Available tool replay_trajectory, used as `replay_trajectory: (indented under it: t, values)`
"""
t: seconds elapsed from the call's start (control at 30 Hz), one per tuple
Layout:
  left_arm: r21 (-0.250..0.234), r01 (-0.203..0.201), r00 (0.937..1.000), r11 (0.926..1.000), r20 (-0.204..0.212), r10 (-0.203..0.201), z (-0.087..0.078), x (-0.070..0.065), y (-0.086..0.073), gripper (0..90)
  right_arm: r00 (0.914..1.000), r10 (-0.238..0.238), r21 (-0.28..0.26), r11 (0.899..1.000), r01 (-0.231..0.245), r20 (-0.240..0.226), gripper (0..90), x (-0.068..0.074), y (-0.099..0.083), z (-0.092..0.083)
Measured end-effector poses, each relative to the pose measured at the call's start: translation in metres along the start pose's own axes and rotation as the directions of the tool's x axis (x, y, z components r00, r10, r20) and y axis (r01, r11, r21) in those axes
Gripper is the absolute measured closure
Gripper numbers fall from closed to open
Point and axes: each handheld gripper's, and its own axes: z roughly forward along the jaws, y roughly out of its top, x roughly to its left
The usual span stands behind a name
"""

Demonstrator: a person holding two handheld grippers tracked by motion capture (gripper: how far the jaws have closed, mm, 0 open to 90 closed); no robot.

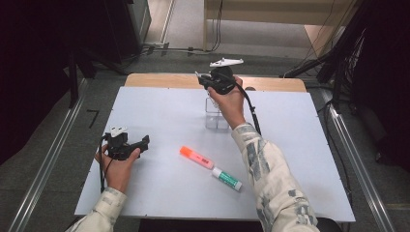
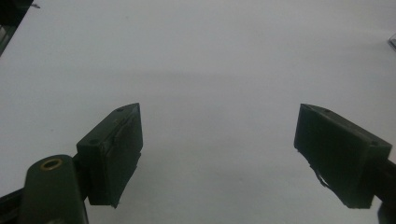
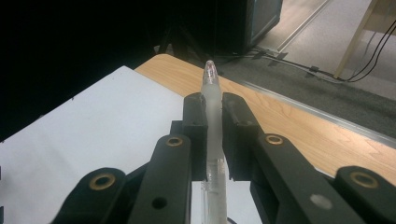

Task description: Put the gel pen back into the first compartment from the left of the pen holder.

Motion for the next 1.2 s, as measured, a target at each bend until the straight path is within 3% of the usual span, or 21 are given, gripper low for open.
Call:
replay_trajectory:
  t: [1.2]
  values:
    - [0.000,0.001,1.0000,1.0000,0.001,-0.001,0.0002,0.0005,0.0000,16.8,1.0000,0.002,0.005,1.000,-0.002,0.006,78.4,-0.0008,0.0016,0.0070]
